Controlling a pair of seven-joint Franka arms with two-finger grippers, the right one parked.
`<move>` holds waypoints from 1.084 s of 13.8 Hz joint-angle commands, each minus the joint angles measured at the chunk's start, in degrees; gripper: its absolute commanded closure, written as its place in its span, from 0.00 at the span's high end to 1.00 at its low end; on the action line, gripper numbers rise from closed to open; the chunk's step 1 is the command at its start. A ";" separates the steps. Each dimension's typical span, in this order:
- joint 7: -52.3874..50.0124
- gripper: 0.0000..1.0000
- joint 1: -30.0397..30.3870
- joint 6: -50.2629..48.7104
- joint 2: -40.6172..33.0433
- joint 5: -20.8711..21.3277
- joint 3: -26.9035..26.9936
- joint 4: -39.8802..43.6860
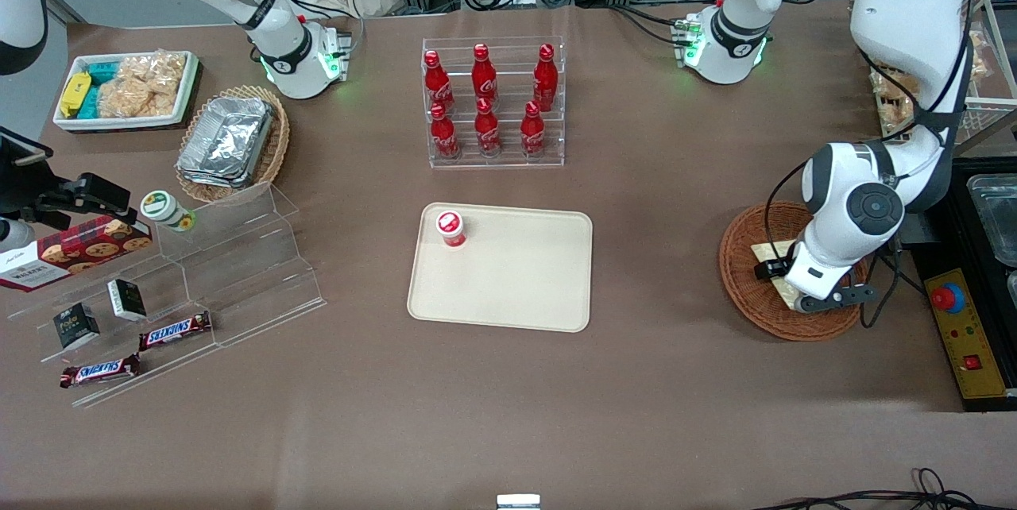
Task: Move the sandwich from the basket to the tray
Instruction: 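Lower the left gripper around the sandwich wedge and close on it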
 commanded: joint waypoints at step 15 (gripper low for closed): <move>-7.54 1.00 -2.06 -1.37 3.51 1.67 -0.76 6.43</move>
